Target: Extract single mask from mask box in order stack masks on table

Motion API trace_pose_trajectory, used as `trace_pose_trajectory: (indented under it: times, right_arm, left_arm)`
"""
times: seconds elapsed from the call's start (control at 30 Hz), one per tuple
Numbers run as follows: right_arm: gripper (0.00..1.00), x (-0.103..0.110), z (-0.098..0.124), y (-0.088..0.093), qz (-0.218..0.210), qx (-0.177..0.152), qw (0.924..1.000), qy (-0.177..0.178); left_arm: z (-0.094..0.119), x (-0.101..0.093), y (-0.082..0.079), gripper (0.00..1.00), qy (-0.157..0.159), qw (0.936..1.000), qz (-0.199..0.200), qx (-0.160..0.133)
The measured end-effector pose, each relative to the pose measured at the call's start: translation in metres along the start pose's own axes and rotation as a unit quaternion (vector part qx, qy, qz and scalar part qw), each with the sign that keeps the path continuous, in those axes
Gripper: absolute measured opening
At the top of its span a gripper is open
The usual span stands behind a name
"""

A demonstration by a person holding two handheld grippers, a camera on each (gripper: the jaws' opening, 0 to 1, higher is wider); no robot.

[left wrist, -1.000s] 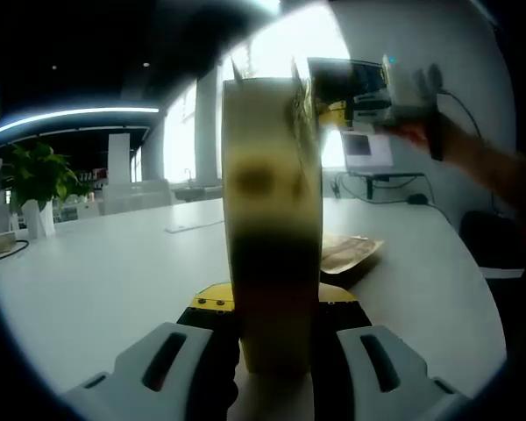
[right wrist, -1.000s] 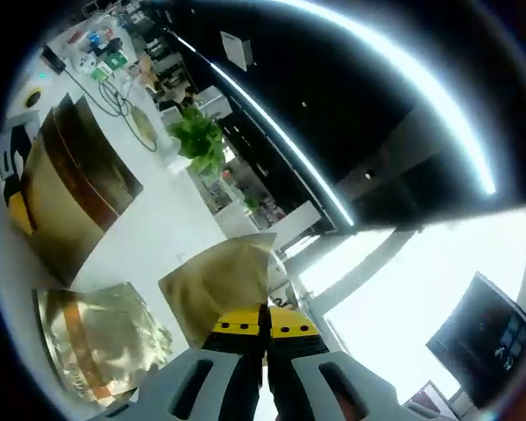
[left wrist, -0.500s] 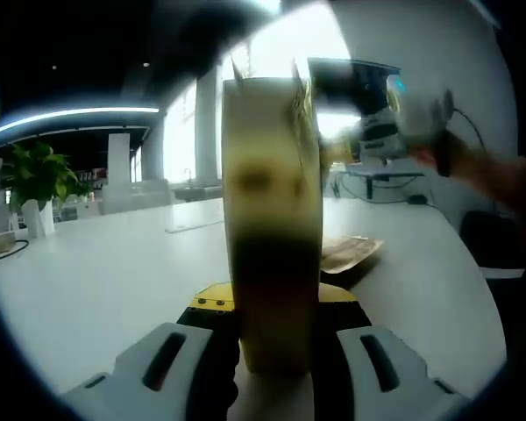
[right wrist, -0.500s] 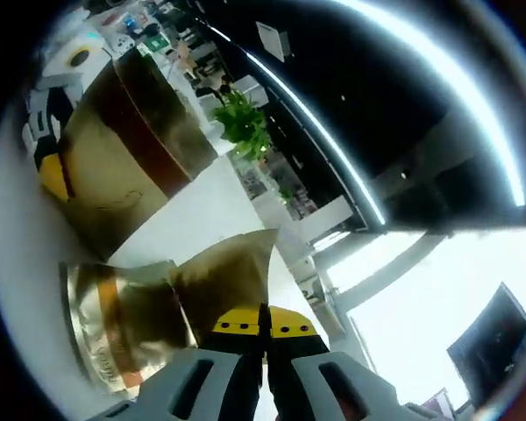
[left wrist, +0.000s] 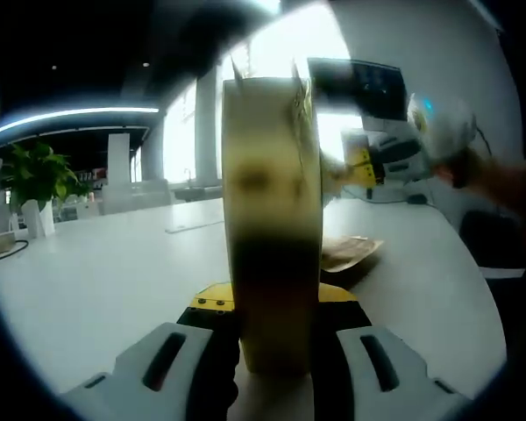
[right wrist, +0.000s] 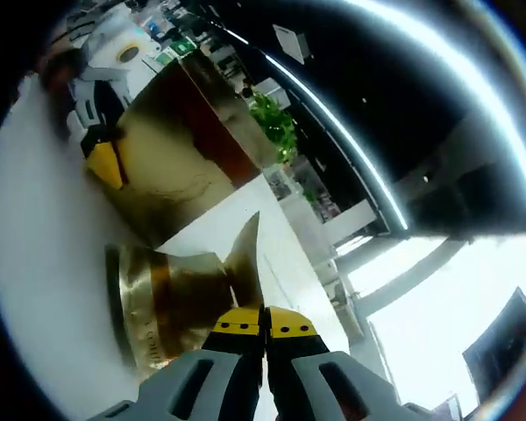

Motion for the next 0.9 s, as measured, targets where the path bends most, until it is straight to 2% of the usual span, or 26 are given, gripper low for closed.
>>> trace_pose_trajectory:
  times: [0.4, 0.9]
  right_arm:
    - [0.0, 0.024, 0.004, 0.015, 0.003, 0.02, 0.9991, -0.038]
    - [0.0, 0.041, 0.001, 0.017, 0.001, 0.029, 0.9966, -0.077]
  left_arm:
    - [0.0, 0.0, 0.0, 0.2, -0.002, 1.0, -0.002, 0.001]
    - [0.0, 0.0, 0.0, 0.2, -0.001, 1.0, -0.002, 0.002]
Point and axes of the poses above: the point that each gripper's makers call its tool centre point, and the gripper's own axes: z roughly backward along the fingers, x roughly to its left, y roughly out of its underside, the point moved 8 cm from there along z, roughly backward along the fingers, and after that the axes turned 7 degrees about -z, right-handed, at the moved point
